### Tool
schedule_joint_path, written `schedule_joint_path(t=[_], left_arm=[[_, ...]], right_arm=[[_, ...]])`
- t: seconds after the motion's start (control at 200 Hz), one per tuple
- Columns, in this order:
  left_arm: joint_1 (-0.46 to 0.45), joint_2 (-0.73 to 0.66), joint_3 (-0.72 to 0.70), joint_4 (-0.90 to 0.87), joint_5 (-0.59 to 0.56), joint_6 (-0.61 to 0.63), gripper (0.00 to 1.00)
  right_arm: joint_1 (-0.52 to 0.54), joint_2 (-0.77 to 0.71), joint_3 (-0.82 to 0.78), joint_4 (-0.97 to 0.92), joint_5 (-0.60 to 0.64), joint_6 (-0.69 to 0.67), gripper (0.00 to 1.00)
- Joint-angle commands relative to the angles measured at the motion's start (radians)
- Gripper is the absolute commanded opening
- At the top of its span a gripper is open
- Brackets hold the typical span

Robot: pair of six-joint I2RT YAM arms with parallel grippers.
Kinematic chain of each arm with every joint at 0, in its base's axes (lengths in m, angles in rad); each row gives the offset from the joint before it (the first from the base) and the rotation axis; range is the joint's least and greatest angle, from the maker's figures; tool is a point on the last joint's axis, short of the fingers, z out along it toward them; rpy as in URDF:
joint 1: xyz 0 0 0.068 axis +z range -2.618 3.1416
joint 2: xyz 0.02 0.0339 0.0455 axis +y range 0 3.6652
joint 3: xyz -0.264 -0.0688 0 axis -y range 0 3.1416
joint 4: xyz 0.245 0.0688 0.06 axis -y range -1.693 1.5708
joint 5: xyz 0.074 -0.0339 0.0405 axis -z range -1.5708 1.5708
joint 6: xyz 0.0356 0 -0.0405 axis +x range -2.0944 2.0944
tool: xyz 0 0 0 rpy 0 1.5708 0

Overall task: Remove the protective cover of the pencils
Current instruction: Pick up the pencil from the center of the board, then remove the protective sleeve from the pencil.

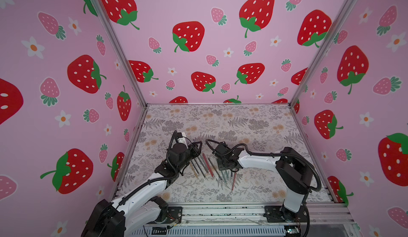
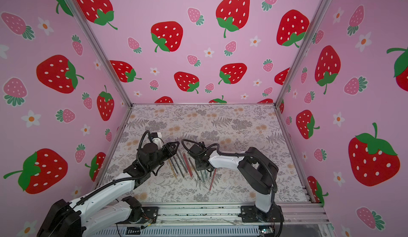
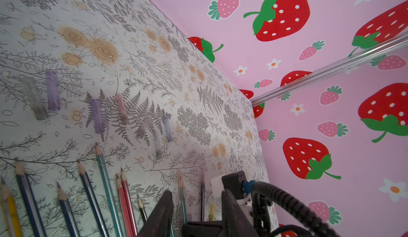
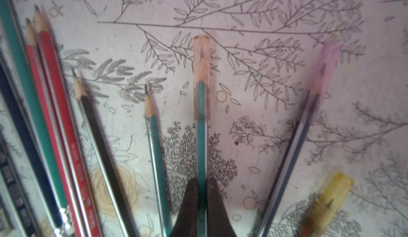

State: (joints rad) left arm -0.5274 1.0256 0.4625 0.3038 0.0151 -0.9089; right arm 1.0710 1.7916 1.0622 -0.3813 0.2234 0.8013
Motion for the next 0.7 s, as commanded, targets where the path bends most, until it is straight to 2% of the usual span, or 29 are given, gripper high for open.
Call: schedule_joint_path(t=[0.0, 0.16, 0.45, 0.695], left_arm=[[0.003, 0.037, 0.022, 0.088, 0.084, 0.002, 0.40], [-0.010, 0.119, 0.041, 0.169, 0.176, -0.010, 0.38], [-0.104, 0.194, 0.095, 0.161, 0.149, 0.017, 0.38], [-0.137, 0.221, 0.113, 0.149, 0.129, 0.008, 0.38]], right_arm=[[0.020, -0.099, -0.047, 0.047, 0.022, -0.022, 0.00], [0.051, -0.193, -0.109, 0.097, 0.074, -0.050, 0.00], [0.090, -0.285, -0.182, 0.181, 0.112, -0.067, 0.00], [0.102, -0.367, -0.212, 0.187, 0.156, -0.071, 0.00]])
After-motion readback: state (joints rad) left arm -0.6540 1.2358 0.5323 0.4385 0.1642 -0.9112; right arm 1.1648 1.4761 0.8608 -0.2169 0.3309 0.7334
